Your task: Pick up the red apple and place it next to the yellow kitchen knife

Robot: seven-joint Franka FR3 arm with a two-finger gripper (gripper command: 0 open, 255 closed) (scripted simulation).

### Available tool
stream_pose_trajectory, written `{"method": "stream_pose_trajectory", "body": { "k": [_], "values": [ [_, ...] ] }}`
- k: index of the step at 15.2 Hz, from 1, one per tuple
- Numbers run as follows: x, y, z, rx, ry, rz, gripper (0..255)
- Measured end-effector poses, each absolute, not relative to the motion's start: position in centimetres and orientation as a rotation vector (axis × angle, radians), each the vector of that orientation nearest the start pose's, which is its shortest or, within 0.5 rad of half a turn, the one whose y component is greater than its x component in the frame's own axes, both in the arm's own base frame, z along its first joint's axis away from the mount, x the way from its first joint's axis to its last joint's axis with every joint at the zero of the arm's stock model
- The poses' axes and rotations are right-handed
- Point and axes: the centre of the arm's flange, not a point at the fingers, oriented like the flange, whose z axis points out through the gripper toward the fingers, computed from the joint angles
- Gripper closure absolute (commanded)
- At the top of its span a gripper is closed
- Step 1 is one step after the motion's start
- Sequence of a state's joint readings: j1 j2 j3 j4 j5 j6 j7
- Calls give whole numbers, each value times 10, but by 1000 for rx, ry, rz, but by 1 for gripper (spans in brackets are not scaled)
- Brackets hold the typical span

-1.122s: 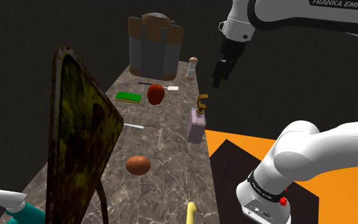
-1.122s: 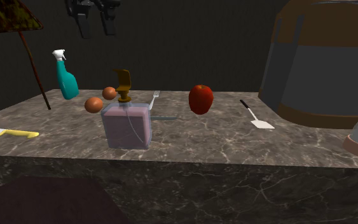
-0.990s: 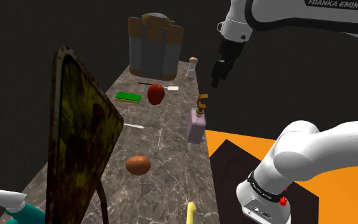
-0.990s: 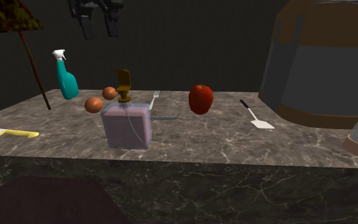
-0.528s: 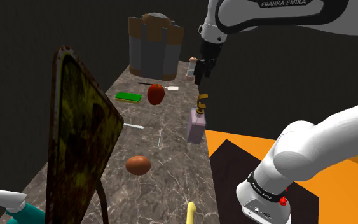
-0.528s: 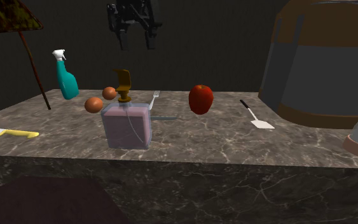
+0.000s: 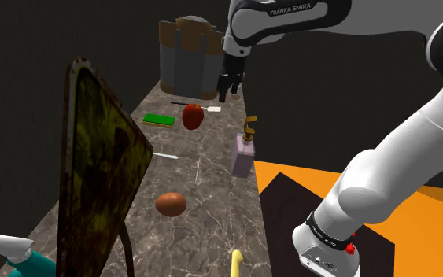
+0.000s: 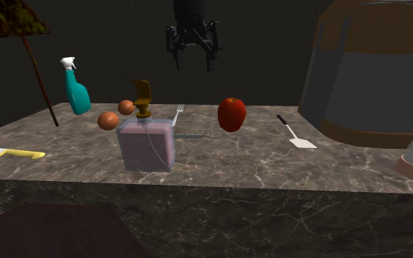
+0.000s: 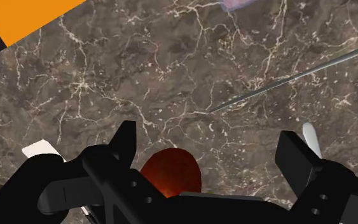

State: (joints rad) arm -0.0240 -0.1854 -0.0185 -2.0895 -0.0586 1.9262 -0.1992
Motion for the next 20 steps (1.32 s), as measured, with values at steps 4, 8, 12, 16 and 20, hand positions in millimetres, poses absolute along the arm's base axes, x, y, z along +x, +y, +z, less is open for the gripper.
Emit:
{"method": "stream_pose_trajectory", "body": {
  "k": [4, 8, 12, 16, 20],
  "values": [
    [555, -30, 491, -3177, -312, -22, 0],
    [603, -34, 472, -3171, -342, -20, 0],
    [653, -33, 456, -3164, -373, -18, 0],
    [673, -36, 437, -3162, -385, -16, 0],
    [675, -37, 417, -3161, -386, -16, 0]
  ]
}}
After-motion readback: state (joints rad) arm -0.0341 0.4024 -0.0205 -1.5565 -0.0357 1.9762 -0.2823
